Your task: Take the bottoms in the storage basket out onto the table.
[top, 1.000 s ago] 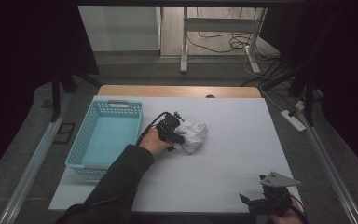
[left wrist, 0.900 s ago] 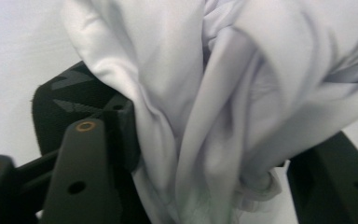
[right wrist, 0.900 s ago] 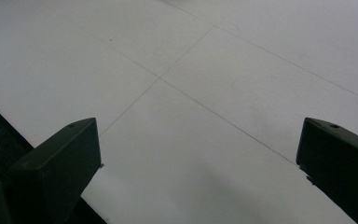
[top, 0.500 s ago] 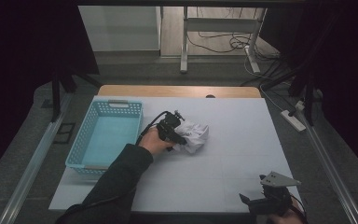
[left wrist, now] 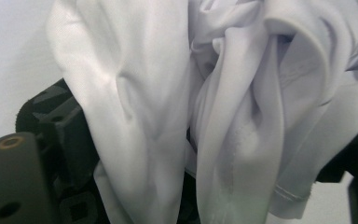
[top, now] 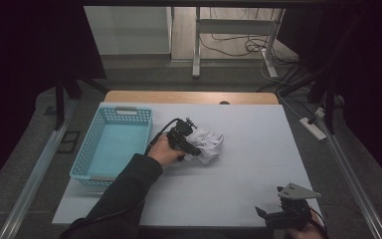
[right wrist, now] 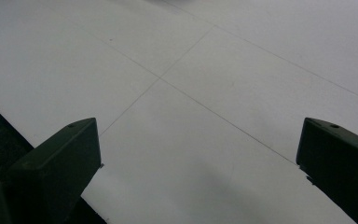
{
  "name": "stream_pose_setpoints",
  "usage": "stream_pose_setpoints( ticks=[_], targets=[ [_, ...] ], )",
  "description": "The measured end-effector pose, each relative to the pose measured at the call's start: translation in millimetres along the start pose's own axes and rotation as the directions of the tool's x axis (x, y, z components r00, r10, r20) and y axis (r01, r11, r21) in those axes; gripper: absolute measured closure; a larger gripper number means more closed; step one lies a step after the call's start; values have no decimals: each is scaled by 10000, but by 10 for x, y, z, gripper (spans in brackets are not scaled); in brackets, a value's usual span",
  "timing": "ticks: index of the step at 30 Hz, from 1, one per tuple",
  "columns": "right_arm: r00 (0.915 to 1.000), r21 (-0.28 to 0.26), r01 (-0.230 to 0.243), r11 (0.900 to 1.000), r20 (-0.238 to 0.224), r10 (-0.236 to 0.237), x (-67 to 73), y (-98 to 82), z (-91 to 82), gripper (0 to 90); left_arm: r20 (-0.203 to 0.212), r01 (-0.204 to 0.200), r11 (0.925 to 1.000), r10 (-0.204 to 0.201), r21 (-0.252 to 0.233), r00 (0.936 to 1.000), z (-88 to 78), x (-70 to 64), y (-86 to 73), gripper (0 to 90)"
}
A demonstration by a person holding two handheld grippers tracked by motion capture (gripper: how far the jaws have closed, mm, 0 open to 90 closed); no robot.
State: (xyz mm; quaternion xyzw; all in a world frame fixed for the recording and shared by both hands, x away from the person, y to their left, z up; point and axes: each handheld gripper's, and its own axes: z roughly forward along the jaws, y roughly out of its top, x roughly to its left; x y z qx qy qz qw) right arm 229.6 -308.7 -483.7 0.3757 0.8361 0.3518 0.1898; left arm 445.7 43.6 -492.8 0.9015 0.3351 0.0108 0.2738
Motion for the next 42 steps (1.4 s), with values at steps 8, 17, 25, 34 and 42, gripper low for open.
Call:
stream_pose_setpoints(
  ticks=[8,17,25,34,42],
  targets=[
    [10000,7,8,10000,-3,-8,0,0,1,0,-48,-55,9999,55,-134,10000,-32,-1,-5,44],
    [10000,2,9,10000,-22,-9,0,0,2,0,24,-226,9993,227,-304,9997,-91,-34,7,0],
    [10000,7,6,10000,-23,-6,0,0,2,0,155,-408,9972,418,-634,9990,-130,-67,6,0],
    [10000,16,5,10000,-21,-5,1,1,3,0,305,-448,9948,478,-912,9984,-184,-100,-3,0],
    [10000,16,6,10000,-22,-6,1,0,3,0,328,-467,9928,506,-1107,9982,-224,-128,-5,0]
  ],
)
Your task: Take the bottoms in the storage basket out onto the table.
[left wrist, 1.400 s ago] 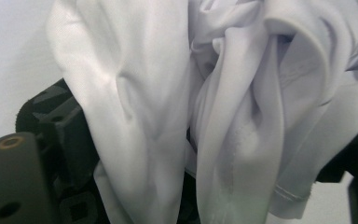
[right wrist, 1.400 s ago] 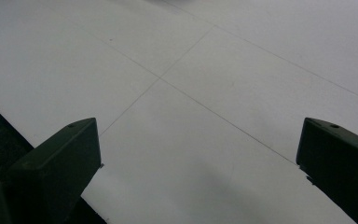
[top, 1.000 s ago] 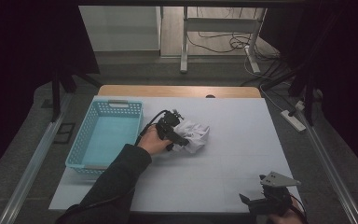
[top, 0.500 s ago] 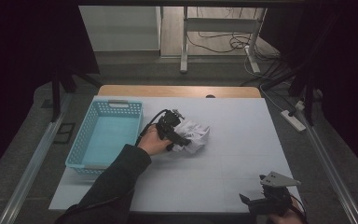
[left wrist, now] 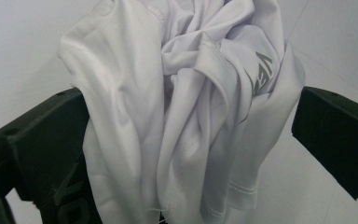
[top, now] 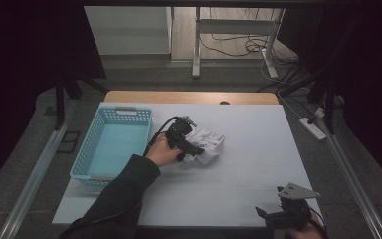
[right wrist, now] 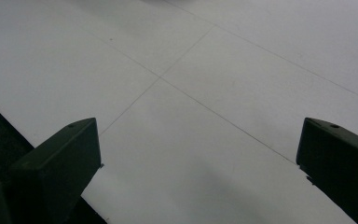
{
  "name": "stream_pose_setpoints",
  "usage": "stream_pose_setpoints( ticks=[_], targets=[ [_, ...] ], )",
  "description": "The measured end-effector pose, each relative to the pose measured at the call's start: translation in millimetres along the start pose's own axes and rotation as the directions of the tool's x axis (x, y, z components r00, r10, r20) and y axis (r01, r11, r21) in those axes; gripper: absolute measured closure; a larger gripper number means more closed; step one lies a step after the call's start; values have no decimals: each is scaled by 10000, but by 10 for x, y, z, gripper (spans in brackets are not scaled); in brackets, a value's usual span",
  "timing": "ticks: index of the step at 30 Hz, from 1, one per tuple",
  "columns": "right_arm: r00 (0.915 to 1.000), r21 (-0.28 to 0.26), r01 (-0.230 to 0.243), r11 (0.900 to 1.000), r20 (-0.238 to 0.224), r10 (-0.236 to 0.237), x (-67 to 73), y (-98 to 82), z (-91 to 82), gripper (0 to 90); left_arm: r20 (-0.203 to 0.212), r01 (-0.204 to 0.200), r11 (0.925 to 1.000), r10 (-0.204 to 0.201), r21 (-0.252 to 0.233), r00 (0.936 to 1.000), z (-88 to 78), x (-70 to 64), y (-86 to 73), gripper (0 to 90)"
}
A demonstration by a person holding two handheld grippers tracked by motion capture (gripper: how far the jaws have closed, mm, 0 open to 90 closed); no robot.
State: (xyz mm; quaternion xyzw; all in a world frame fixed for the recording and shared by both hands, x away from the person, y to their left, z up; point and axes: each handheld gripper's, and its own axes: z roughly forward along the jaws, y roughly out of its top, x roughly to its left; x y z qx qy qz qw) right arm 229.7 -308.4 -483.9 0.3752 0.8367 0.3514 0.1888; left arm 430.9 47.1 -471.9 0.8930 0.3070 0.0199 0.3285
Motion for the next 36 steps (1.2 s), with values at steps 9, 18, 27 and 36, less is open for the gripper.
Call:
stream_pose_setpoints(
  ticks=[9,18,27,36],
  targets=[
    [10000,3,2,10000,2,-2,0,0,0,0,98,-193,9990,198,-400,9998,-84,-31,11,0],
    [10000,-17,-27,10000,36,28,-3,-1,-2,0,116,-401,9968,410,-685,9991,-131,-92,26,0],
    [10000,-20,-31,10000,39,32,-3,0,-2,0,173,-699,9903,725,-1202,9972,-166,-104,18,0],
    [10000,-26,-64,10000,55,64,-7,-1,-5,0,302,-672,9850,729,-1592,9969,-235,-118,-24,0]
  ],
)
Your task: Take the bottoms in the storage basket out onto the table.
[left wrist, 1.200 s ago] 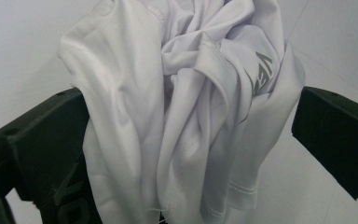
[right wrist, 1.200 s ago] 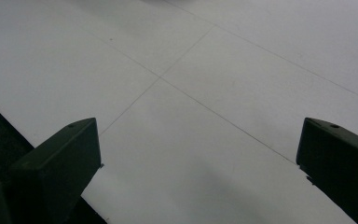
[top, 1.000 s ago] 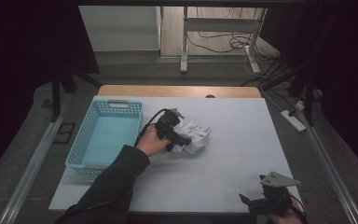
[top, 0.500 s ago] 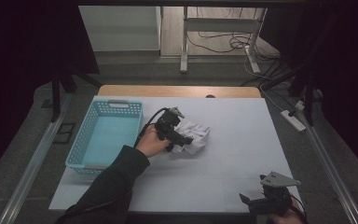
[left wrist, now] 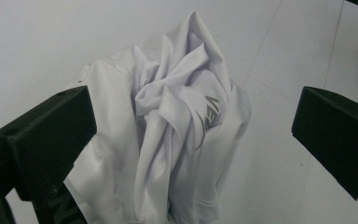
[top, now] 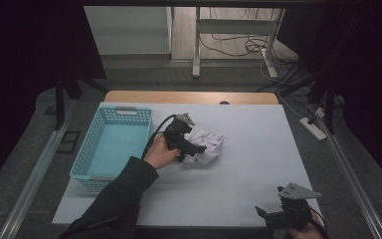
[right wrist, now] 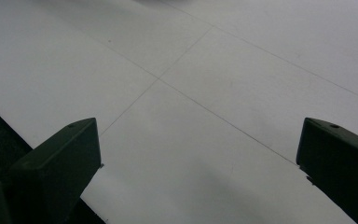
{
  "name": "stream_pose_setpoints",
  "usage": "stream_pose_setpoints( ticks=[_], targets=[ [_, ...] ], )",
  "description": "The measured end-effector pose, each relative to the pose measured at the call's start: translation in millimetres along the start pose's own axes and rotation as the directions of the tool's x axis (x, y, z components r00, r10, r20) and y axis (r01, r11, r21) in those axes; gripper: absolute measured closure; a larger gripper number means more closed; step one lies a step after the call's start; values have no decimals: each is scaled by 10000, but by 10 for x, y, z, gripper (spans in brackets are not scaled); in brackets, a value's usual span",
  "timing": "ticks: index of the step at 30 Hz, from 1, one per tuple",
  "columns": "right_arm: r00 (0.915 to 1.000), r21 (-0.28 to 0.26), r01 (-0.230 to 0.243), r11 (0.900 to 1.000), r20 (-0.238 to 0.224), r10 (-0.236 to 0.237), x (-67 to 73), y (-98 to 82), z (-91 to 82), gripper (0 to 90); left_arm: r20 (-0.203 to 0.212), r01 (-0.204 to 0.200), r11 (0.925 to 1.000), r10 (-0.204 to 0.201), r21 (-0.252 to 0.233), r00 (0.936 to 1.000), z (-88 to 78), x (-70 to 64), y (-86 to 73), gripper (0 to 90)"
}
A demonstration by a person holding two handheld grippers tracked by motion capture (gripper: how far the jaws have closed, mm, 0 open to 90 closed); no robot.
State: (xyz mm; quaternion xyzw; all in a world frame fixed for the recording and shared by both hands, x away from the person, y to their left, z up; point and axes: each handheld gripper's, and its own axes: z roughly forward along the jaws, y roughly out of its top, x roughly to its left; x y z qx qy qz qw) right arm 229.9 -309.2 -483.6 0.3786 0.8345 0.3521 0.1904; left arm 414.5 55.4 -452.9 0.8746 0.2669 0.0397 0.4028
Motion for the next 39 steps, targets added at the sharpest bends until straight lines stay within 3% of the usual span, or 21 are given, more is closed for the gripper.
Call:
stream_pose_setpoints(
  ticks=[16,39],
  targets=[
    [10000,2,-12,10000,22,12,1,-1,-2,0,-26,-12,9982,10,-592,10000,-157,-61,-110,0],
    [10000,-98,43,9999,58,-43,10,-5,-14,0,-125,-37,9993,32,-379,9999,-270,-160,-213,0]
  ],
)
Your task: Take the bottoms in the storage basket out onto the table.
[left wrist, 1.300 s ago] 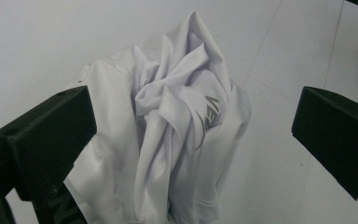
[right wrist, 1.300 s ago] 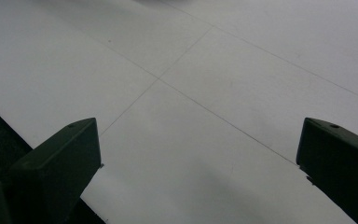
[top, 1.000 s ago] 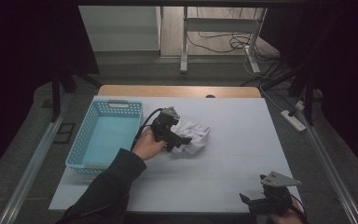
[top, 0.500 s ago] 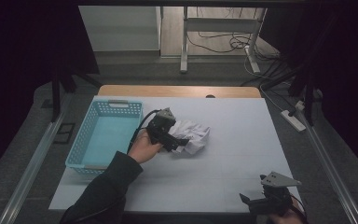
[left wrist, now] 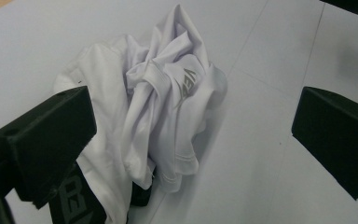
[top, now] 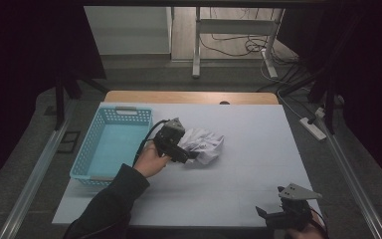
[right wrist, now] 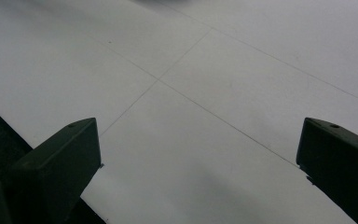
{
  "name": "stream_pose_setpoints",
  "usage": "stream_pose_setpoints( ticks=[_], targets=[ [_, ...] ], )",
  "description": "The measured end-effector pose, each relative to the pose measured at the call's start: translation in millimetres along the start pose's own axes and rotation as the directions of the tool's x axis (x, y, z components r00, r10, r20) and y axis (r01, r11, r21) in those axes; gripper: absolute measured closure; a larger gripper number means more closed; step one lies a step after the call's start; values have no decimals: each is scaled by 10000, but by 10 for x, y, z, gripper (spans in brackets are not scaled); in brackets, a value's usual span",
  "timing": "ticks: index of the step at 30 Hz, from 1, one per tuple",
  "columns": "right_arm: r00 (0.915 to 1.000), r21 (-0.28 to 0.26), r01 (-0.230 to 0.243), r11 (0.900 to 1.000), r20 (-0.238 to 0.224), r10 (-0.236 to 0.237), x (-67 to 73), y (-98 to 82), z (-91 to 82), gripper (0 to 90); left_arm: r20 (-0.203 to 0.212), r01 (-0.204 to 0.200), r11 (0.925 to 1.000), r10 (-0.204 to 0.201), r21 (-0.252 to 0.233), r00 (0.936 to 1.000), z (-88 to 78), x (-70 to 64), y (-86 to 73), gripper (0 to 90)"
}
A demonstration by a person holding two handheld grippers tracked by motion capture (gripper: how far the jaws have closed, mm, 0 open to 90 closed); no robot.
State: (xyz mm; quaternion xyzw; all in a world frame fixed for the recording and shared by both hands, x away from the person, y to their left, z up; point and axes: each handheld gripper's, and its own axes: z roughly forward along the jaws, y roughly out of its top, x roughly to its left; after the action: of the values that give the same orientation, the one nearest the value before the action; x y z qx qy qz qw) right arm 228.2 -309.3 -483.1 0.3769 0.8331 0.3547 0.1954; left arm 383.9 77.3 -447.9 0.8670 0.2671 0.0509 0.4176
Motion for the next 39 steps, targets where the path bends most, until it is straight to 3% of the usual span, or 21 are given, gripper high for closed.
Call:
stream_pose_setpoints(
  ticks=[10,24,39],
  targets=[
    [10000,-24,14,10000,-23,-14,0,-1,-2,0,44,2,9996,-1,-289,10000,-130,-69,-17,0],
    [10000,-79,-29,10000,-72,28,-2,-3,-12,0,-302,-43,9998,36,-211,9995,-236,-121,-136,0],
    [10000,-134,-20,9999,-82,19,0,-4,-17,0,-230,282,9991,-289,-303,9993,-348,-143,-259,0]
  ],
)
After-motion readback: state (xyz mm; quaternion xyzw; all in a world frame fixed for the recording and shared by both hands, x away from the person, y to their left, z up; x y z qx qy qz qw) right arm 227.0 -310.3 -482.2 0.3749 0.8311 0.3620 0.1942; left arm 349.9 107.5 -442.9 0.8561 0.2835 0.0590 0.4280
